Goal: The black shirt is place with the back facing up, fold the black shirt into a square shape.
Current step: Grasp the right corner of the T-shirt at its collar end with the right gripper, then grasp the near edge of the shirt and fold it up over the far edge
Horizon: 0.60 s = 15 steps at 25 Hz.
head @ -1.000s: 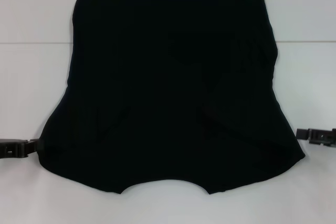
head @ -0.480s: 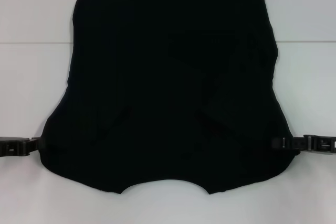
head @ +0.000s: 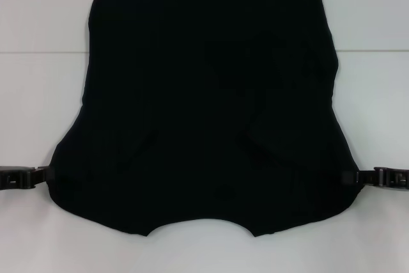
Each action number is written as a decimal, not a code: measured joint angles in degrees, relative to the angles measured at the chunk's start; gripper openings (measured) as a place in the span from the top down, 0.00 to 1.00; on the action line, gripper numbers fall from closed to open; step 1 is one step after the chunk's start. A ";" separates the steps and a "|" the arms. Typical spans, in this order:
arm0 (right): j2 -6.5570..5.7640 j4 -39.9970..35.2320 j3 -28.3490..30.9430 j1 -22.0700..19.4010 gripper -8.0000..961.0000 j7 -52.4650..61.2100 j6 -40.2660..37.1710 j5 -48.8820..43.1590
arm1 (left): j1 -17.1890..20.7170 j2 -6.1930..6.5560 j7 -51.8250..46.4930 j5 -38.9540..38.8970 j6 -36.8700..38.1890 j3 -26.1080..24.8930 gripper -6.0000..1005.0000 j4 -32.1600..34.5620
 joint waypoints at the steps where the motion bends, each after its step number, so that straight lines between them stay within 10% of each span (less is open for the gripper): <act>1: -0.02 0.00 0.01 -0.14 0.67 -0.14 -0.07 0.00 | -0.01 0.00 -0.03 0.00 0.05 -0.02 0.98 0.00; 10: -1.08 -0.11 4.29 -3.14 0.95 -4.10 -2.93 0.28 | 0.29 0.13 -1.53 -2.07 4.78 -0.78 0.98 0.17; 15: -2.70 -0.18 8.70 -6.13 0.95 -6.67 -6.86 0.10 | 1.24 0.21 -2.19 -2.29 11.09 -4.48 0.98 0.29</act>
